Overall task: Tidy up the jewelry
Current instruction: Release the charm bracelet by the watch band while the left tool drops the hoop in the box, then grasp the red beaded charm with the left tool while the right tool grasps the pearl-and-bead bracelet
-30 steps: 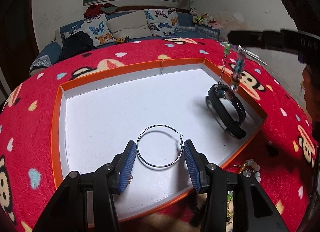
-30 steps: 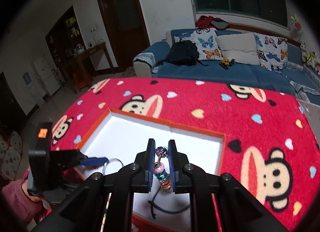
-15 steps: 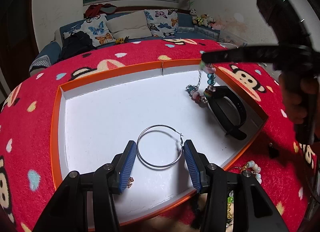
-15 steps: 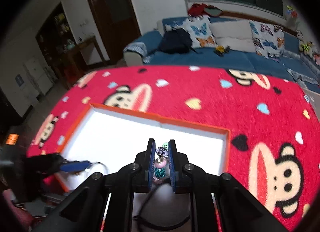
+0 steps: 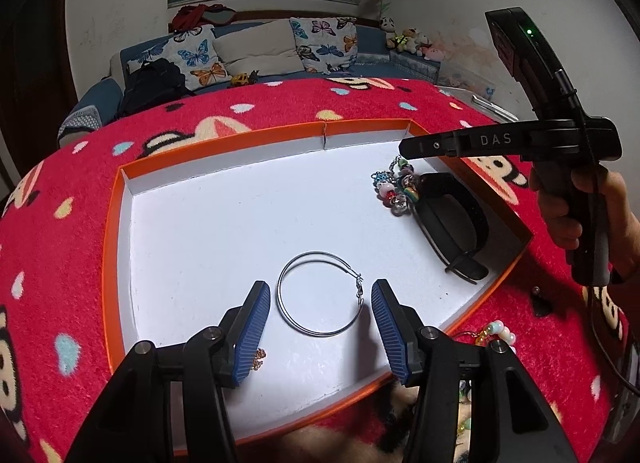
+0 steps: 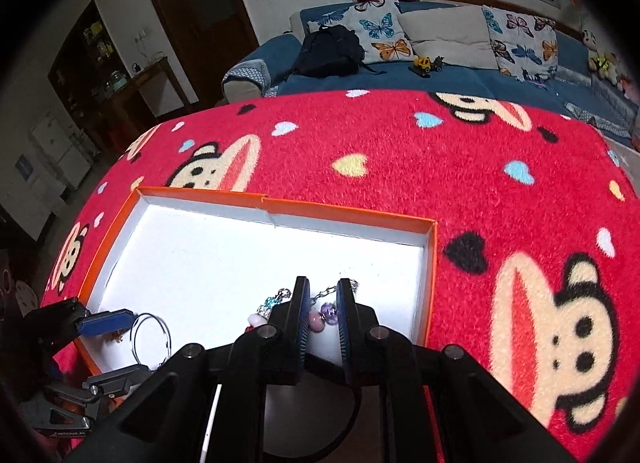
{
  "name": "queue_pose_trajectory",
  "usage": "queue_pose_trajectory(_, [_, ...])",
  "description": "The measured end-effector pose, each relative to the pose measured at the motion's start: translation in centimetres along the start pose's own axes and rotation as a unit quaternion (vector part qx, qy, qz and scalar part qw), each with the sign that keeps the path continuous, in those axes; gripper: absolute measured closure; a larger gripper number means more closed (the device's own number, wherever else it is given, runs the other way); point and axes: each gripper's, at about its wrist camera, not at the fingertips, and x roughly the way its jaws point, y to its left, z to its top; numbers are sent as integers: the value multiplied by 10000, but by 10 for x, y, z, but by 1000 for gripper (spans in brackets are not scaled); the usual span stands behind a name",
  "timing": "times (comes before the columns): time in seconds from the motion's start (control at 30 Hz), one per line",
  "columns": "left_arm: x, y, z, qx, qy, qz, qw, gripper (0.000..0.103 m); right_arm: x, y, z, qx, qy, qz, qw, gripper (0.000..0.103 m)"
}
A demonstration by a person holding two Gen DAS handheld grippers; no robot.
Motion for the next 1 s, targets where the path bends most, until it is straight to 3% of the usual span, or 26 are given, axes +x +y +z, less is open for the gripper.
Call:
queue_pose_trajectory(0.13, [-12, -4, -2, 24, -105, 11, 9999, 47, -14, 4, -4, -125, -81, -46, 9999, 71])
queue_pose_trajectory(0.53, [-63, -17, -29, -166, -357, 47, 9992, 47, -76, 35, -56, -399, -448, 269, 9978, 71])
queue_pose_trajectory(0.87, [-91, -26, -64, -300, -385, 165, 9987, 47, -66, 46, -109, -425, 32, 488, 9979, 71])
queue_pose_trajectory(1.0, [-98, -31, -74, -296, -406, 197, 9985, 47, -55, 51, -115, -479, 172, 543, 9972, 78])
